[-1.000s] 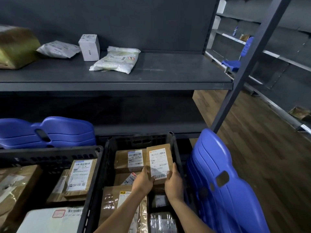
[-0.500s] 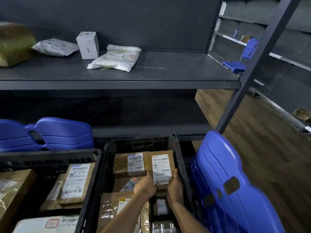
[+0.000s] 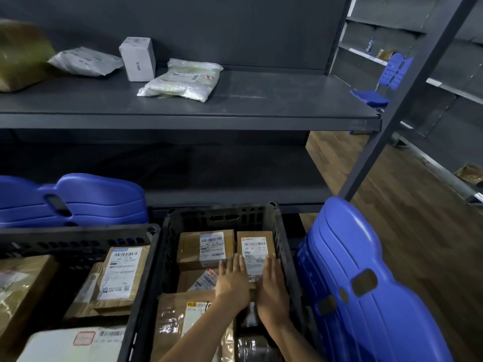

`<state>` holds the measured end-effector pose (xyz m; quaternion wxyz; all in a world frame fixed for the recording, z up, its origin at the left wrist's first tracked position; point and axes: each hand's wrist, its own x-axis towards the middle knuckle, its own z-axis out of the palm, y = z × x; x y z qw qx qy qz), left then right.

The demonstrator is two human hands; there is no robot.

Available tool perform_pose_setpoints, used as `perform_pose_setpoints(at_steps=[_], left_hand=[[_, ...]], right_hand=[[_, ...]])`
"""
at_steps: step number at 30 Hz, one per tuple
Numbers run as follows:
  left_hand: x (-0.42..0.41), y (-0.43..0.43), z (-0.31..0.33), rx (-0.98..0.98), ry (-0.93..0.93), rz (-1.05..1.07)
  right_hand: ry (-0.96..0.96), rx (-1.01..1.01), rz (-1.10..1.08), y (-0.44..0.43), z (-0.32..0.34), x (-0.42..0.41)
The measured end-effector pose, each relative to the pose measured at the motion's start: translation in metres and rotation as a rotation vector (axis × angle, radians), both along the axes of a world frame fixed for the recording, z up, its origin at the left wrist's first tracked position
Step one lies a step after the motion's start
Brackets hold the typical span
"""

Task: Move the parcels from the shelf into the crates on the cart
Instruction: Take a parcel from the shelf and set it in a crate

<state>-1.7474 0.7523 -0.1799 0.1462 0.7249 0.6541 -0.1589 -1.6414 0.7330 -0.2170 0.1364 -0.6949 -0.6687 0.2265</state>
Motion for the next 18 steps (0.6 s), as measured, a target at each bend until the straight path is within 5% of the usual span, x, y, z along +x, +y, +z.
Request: perform_pose_setpoints(at_steps=[3,5,9,18], left_hand=[[0.013,-0.021,-0.003,0.043,0.201,-0.125],[0.024,-0.034,-0.006,0.01,0.294,-0.207],[0.036,-0.041,-0.015,-0.04,0.377,-0.293],[0.039,-0.036,-0.026,-0.08,0.326,-0.233]], right_hand=[[-0.129,0.284,0.165,-0.018,0.007,0.003],[-0.398,0.376,0.316,-0.025,0.003,0.006],[-0.713,-0.053,0.503,-0.028,-0.001,0.014],[-0.729,-0.128,0.477,-0.017,-0.003,0.017]])
